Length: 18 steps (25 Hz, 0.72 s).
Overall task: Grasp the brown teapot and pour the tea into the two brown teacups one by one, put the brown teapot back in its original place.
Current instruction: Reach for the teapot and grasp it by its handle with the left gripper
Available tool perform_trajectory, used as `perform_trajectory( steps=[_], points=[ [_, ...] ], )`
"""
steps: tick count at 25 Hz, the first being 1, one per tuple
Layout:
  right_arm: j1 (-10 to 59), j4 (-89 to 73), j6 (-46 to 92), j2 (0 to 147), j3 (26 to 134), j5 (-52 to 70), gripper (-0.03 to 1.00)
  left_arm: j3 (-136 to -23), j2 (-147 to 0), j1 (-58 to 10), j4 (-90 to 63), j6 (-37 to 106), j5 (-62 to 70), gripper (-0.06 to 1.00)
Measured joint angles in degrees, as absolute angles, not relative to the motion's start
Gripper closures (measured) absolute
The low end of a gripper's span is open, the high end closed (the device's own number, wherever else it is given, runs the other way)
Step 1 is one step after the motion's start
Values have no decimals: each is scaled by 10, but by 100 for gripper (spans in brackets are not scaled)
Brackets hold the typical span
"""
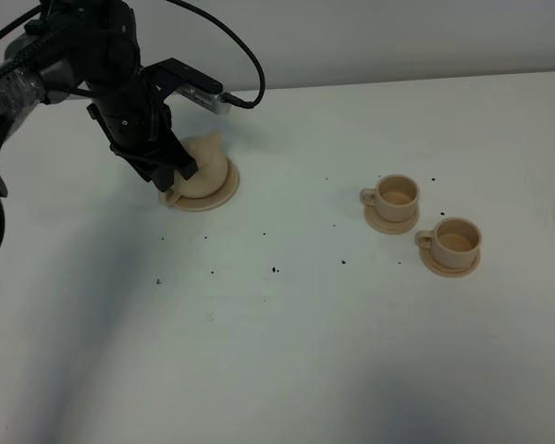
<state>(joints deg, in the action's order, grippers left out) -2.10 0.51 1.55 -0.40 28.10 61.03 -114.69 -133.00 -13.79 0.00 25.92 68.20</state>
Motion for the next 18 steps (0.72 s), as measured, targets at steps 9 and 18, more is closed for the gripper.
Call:
perform_trajectory(
  steps=[9,18],
  points=[
    [-21,5,16,-4,281,610,72,-1146,-1347,-138,0,260,682,64],
    [-21,5,16,-4,281,610,72,-1145,-1347,-138,4,260,674,64]
  ],
)
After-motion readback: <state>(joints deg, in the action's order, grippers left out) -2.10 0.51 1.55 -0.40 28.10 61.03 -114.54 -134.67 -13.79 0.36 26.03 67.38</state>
